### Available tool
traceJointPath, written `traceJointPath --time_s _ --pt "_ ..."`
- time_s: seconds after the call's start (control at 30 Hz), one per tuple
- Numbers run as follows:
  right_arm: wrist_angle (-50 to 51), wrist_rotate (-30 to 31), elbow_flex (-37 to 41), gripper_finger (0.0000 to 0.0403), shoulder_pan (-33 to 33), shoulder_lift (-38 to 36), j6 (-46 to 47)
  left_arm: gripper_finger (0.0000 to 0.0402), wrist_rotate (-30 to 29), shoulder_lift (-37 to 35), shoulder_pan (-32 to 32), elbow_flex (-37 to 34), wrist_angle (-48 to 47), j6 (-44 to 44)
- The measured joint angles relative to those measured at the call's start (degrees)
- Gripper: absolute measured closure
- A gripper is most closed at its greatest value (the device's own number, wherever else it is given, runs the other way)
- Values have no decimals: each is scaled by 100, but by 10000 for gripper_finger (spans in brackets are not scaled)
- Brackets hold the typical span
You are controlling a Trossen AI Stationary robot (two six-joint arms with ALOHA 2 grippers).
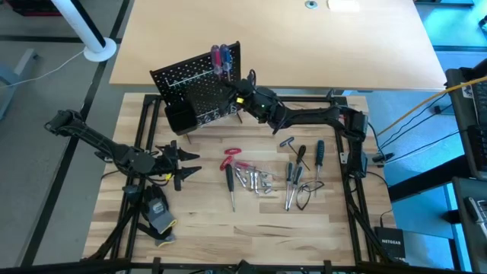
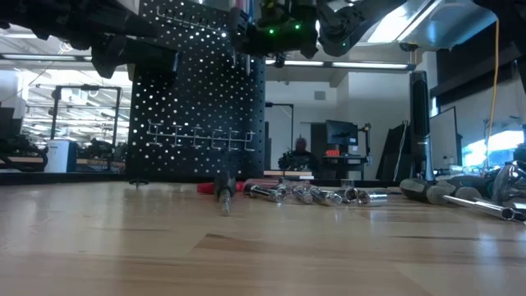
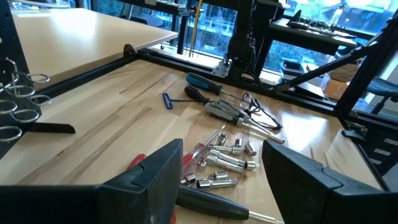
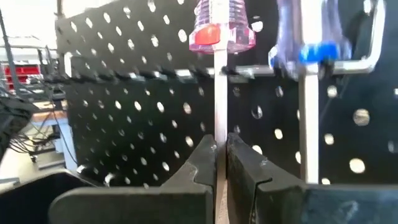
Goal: Hang tools onto peg board
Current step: Hang the red screwdriver onto the peg board
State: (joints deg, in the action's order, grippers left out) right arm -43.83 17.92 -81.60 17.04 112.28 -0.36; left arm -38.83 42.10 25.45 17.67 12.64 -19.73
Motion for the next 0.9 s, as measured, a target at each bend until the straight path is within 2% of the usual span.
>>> traceJointPath --time_s 0.43,0.9 --pt "2 171 -7 377 55 121 13 192 0 1 0 0 0 -9" --pt "322 243 7 275 17 134 11 192 3 1 2 0 -6 -66"
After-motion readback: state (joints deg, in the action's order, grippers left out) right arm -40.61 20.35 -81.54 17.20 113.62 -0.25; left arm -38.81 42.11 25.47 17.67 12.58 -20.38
